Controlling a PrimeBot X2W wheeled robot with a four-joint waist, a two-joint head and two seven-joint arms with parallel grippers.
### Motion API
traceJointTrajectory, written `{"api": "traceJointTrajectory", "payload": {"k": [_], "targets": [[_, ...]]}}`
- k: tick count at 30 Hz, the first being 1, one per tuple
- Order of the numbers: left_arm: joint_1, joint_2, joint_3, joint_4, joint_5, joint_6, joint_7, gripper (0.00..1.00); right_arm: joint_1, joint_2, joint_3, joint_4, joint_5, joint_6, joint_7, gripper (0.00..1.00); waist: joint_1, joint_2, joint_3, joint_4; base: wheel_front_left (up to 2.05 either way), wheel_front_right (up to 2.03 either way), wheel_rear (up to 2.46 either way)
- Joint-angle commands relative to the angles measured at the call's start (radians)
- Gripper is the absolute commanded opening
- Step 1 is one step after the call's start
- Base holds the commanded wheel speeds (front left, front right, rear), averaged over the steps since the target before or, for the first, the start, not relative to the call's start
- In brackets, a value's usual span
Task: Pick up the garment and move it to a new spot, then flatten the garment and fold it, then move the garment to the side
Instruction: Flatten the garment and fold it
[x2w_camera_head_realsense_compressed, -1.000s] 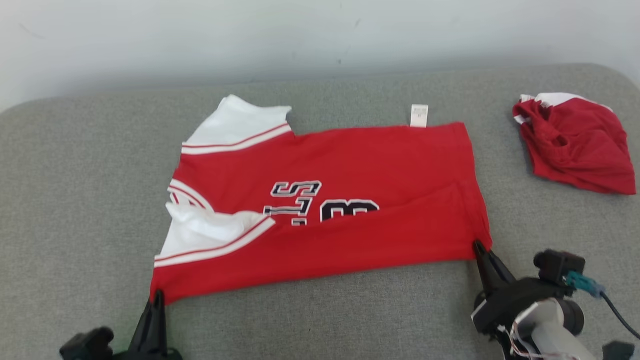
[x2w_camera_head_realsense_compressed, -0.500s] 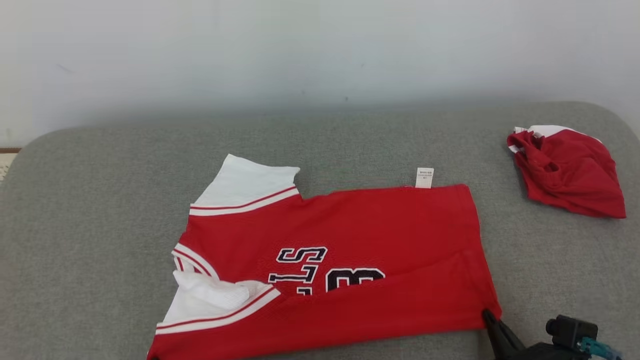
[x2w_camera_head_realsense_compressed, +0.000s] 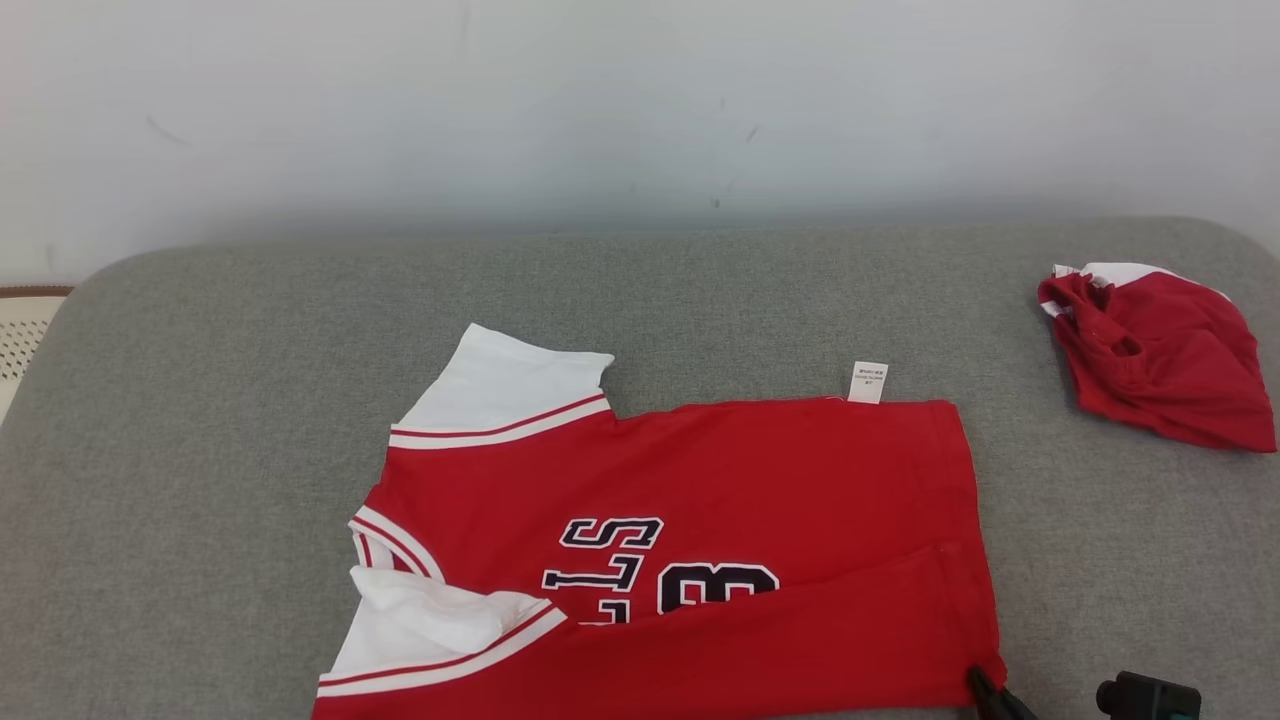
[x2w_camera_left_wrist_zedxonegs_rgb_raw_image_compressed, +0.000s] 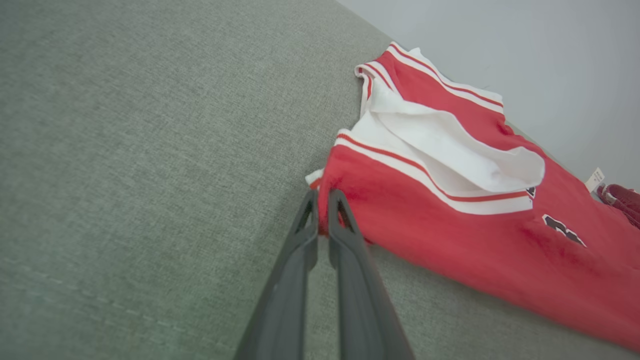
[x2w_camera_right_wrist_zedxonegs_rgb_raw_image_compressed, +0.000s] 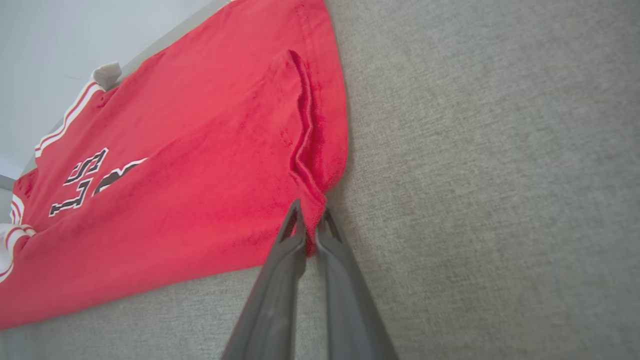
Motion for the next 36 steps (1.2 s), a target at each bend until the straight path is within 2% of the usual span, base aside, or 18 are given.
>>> {"api": "traceJointTrajectory", "payload": {"k": [1, 2, 3, 12, 15, 20, 23, 27, 29, 36], "targets": [[0.001, 0.004, 0.002, 0.008, -0.009, 0.009, -0.004, 0.22, 0.016, 0.000, -0.014, -0.006, -0.011, -0.001, -0.001, 0.53, 0.0001, 0.0001, 0.001, 0.002, 0.00, 0.00, 0.00], [-0.003, 0.004, 0.000, 0.008, 0.003, 0.014, -0.004, 0.88, 0.020, 0.009, -0.024, -0.008, -0.004, -0.001, 0.001, 1.00, 0.0001, 0.0001, 0.001, 0.003, 0.00, 0.00, 0.00], [-0.006, 0.005, 0.001, 0.000, 0.004, 0.014, -0.004, 1.00, 0.021, 0.011, -0.034, -0.013, -0.009, -0.001, 0.000, 1.00, 0.0001, 0.0001, 0.002, 0.004, 0.00, 0.00, 0.00], [-0.002, 0.003, 0.039, -0.110, 0.037, 0.017, -0.004, 1.00, 0.023, 0.035, -0.103, -0.096, -0.053, -0.001, -0.046, 1.00, 0.0001, 0.0001, -0.001, 0.001, 0.00, 0.00, 0.00], [0.009, 0.003, 0.043, -0.188, 0.091, 0.037, -0.004, 1.00, 0.019, 0.036, -0.096, -0.137, -0.084, -0.001, -0.075, 1.00, 0.0001, 0.0001, -0.006, 0.001, 0.00, 0.00, 0.00], [0.029, 0.003, 0.042, -0.283, 0.192, 0.079, -0.004, 1.00, 0.000, -0.003, -0.043, -0.194, -0.171, -0.001, -0.179, 1.00, 0.0001, 0.0001, -0.018, 0.004, 0.00, 0.00, 0.00], [0.046, 0.004, 0.036, -0.318, 0.266, 0.109, -0.004, 1.00, 0.005, 0.004, -0.040, -0.195, -0.251, -0.001, -0.226, 1.00, 0.0001, 0.0001, -0.026, 0.012, 0.00, 0.00, 0.00], [0.041, 0.003, 0.029, -0.322, 0.298, 0.123, -0.004, 1.00, 0.017, 0.029, -0.058, -0.185, -0.300, -0.001, -0.242, 1.00, 0.0001, 0.0001, -0.030, 0.019, 0.00, 0.00, 0.00], [0.033, 0.003, 0.026, -0.320, 0.295, 0.123, -0.004, 1.00, 0.018, 0.039, -0.066, -0.179, -0.311, -0.001, -0.244, 1.00, 0.0001, 0.0001, -0.030, 0.020, 0.00, 0.00, 0.00], [-0.048, 0.022, 0.031, -0.263, 0.313, 0.067, -0.004, 1.00, -0.012, 0.059, -0.056, -0.169, -0.331, -0.001, -0.250, 1.00, 0.0001, 0.0001, -0.013, -0.008, 0.00, 0.00, 0.00]]}}
